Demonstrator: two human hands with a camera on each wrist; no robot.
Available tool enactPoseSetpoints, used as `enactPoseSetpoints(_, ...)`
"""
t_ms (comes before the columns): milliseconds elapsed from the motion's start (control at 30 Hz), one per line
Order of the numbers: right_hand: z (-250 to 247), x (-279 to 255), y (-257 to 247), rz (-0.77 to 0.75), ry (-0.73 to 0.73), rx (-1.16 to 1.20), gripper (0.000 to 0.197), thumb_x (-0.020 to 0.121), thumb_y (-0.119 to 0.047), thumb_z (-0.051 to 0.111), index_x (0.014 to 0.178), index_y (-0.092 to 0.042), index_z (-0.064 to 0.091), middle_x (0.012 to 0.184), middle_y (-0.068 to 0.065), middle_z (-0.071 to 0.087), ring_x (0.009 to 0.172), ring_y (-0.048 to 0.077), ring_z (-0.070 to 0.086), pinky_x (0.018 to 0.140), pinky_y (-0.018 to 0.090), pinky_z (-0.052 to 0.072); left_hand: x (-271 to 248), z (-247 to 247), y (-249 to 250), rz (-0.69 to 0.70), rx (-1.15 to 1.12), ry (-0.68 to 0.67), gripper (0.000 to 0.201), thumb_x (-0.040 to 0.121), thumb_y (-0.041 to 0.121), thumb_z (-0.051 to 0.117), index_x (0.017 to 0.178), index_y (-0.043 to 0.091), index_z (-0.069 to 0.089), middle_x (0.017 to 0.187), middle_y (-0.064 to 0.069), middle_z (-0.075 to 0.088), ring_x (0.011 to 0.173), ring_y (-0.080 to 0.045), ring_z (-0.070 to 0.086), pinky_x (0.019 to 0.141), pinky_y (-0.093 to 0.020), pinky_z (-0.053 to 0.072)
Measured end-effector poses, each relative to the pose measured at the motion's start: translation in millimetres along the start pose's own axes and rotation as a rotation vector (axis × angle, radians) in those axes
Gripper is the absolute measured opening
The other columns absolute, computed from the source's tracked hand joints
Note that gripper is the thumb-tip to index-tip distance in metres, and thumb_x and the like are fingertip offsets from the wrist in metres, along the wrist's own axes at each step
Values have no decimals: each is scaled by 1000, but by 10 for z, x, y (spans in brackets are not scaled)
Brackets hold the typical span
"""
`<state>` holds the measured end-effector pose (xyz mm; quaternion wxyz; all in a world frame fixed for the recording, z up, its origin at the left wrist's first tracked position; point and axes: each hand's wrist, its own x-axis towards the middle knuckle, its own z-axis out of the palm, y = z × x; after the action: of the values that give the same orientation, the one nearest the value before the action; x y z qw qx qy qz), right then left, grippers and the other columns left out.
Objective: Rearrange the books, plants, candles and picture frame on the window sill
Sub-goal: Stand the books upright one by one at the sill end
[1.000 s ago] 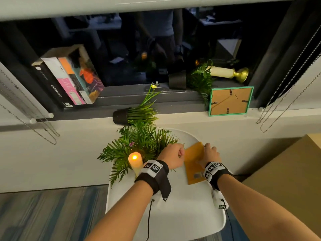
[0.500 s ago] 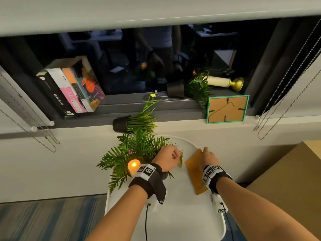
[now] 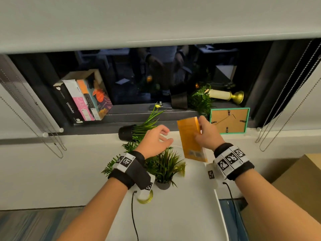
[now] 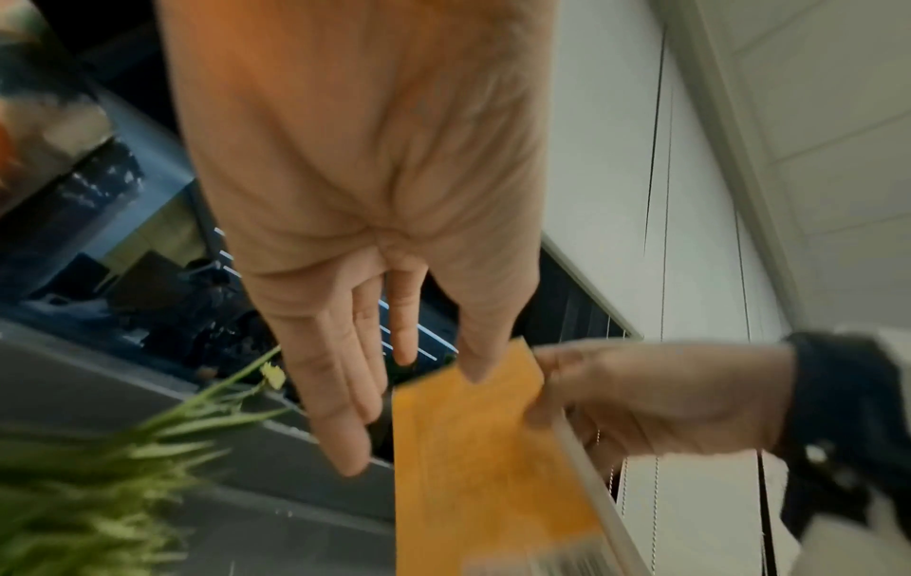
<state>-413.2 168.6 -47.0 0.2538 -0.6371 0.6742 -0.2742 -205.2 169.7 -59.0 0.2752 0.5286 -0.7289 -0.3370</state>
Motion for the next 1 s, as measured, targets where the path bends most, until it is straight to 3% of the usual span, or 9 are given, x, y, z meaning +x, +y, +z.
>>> enactPoseSetpoints(167, 35, 34, -700, -284, 7, 196, 24, 87, -10, 56, 107, -8, 43, 100, 15, 62, 92, 28, 63, 82, 46, 55, -33, -264, -8, 14, 30, -67, 96, 74, 51, 75, 148, 28, 19, 150, 6, 31, 131, -8, 39, 109, -35, 38)
enactPoseSetpoints(333, 285, 102, -1242, -483, -77, 249, 18, 86, -6, 54, 99, -6, 42, 79, 16, 55, 67, 25, 54, 63, 41, 49, 12, -668, -64, 20, -122, 64, 115, 67, 45, 83, 149, 32, 2, 139, 16, 34, 126, -1, 38, 106, -27, 35)
enactPoseSetpoints(433, 409, 199, -1504, -563, -109, 271, 17, 83, -7, 56, 94, -6, 43, 75, 11, 52, 64, 22, 52, 61, 36, 47, 53, -983, -172, 28, -182, 131, 124, 65, 32, 87, 151, 28, -4, 132, 17, 39, 119, 4, 42, 101, -23, 38)
enactPoseSetpoints(533, 490, 379, -1723, -598, -170, 307, 24, 82, -16, 62, 96, -14, 42, 87, 8, 64, 73, 26, 66, 69, 48, 56, 122, -1294, -349, 33, -167, 147, 125, 61, 34, 89, 150, 35, 0, 134, 11, 44, 126, -6, 44, 105, -36, 44)
enactPoseSetpoints(667, 449, 654, -1999, -593, -476, 364, 72, 83, -18, 71, 132, -46, 27, 123, 8, 60, 85, 26, 72, 71, 46, 60, 216, -1654, -581, 39, -137, 132, 129, 55, 40, 89, 148, 42, 1, 138, 11, 41, 129, -5, 42, 102, -43, 48)
enactPoseSetpoints(733, 456, 804, -2110, -620, -556, 293, 86, 82, -13, 73, 136, -53, 19, 128, 7, 55, 85, 27, 72, 72, 43, 61, 288, -1784, -698, 36, -109, 109, 130, 53, 42, 89, 148, 43, 1, 141, 11, 38, 130, -6, 40, 102, -44, 48)
enactPoseSetpoints(800, 521, 969, -2192, -645, -547, 210, 72, 79, -12, 74, 132, -39, 33, 123, 5, 59, 83, 27, 72, 70, 40, 61, 377, -1867, -825, 25, -117, 86, 129, 54, 42, 90, 149, 45, 2, 144, 11, 36, 131, -7, 39, 102, -45, 48)
enactPoseSetpoints(900, 742, 1230, -2316, -641, -428, 91, 41, 74, -16, 79, 105, -16, 52, 101, 4, 64, 70, 20, 71, 64, 30, 60, 518, -1968, -1037, 0, -178, 74, 118, 58, 33, 89, 149, 40, 14, 145, 11, 38, 134, -10, 39, 102, -45, 48)
enactPoseSetpoints(1000, 1025, 1514, -2388, -550, -221, 26, 24, 74, -18, 79, 86, -12, 60, 84, 7, 64, 66, 20, 68, 63, 35, 60, 651, -2010, -1240, -70, -190, 87, 95, 69, 17, 85, 147, 27, 32, 142, 6, 45, 129, -15, 48, 101, -37, 49)
